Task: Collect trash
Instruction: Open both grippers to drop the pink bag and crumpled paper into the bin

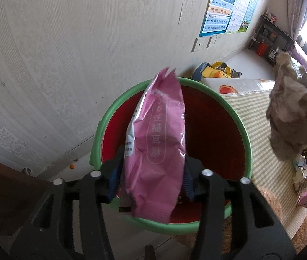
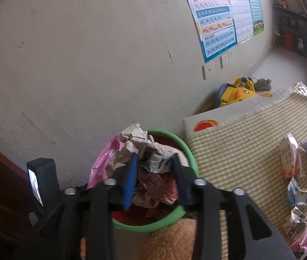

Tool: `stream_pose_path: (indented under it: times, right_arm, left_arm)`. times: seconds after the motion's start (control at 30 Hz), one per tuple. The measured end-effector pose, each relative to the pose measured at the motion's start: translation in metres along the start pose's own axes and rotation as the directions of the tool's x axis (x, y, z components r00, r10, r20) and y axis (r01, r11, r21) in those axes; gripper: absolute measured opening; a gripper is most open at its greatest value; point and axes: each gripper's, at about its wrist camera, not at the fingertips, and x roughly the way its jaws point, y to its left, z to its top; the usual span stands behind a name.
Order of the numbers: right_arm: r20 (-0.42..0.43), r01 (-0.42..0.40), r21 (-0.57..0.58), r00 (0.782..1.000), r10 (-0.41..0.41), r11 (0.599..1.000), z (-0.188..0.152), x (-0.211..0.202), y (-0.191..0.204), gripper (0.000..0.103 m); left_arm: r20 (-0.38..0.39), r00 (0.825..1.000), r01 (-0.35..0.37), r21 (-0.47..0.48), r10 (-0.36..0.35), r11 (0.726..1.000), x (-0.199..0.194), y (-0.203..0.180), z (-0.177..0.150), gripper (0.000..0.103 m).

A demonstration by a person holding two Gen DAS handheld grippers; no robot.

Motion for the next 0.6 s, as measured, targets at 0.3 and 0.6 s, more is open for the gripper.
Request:
stream_pose_path:
  times: [0.3,0.6]
  right_arm:
    - [0.028,0.002,0.042,1.0,-0.003,0.999,-0.004,-0.017,-0.009,0.059]
    - [0.027,0.149,0.11,0.988,-0.153,0.983,-0.048,-0.074,-0.069,0.06]
  left_arm:
    - [0.005,1.0,0.003,0.006,-0.003,1.0,-0.004,-0.003,0.001,0.059]
    - [0.015,0.999,0.044,0.082,-0.045,0.996,-0.017,-0.039,-0.004,0.059]
